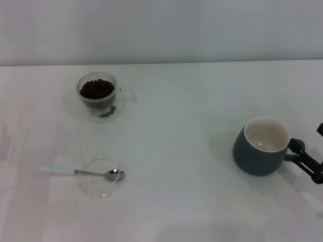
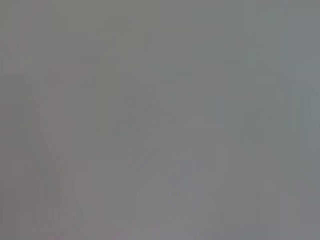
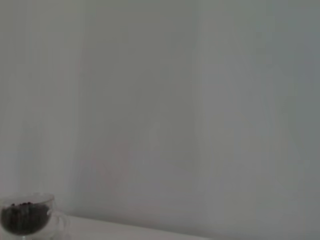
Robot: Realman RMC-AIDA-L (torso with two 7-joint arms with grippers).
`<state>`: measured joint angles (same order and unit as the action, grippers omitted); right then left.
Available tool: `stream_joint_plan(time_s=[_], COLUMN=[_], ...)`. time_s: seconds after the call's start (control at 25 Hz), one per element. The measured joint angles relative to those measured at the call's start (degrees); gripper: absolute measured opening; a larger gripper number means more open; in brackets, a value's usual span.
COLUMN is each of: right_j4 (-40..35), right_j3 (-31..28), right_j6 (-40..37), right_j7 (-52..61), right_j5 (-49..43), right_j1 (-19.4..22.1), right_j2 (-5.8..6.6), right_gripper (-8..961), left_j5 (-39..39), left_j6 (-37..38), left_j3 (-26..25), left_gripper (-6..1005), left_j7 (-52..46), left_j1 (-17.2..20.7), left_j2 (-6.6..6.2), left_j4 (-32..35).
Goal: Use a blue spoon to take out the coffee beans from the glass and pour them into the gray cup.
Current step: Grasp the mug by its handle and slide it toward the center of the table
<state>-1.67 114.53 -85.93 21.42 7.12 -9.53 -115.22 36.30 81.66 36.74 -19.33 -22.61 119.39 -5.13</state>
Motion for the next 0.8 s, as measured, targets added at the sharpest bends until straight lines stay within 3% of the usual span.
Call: stream_joint_plan(time_s=[0.28, 0.8], right_j4=[0.81, -1.23], right_j3=[-0.02, -0.87], right_j6=[1.15, 12.09], right_j7=[-0.53, -1.54], right_j5=[0.07, 0.14], right_j1=[0.76, -0.39], right_j2=[0.00, -0.10], right_gripper=[873, 874], left_j5=[0.02, 0.00], left_j6=[-0.88, -0.90], left_j3=[0.00, 0.00], left_gripper=[786, 787], left_j7=[0.00, 0.00], left_j1=[-0.52, -0.48], left_j2=[-0.04, 0.04], left_j4=[0.15, 0.18])
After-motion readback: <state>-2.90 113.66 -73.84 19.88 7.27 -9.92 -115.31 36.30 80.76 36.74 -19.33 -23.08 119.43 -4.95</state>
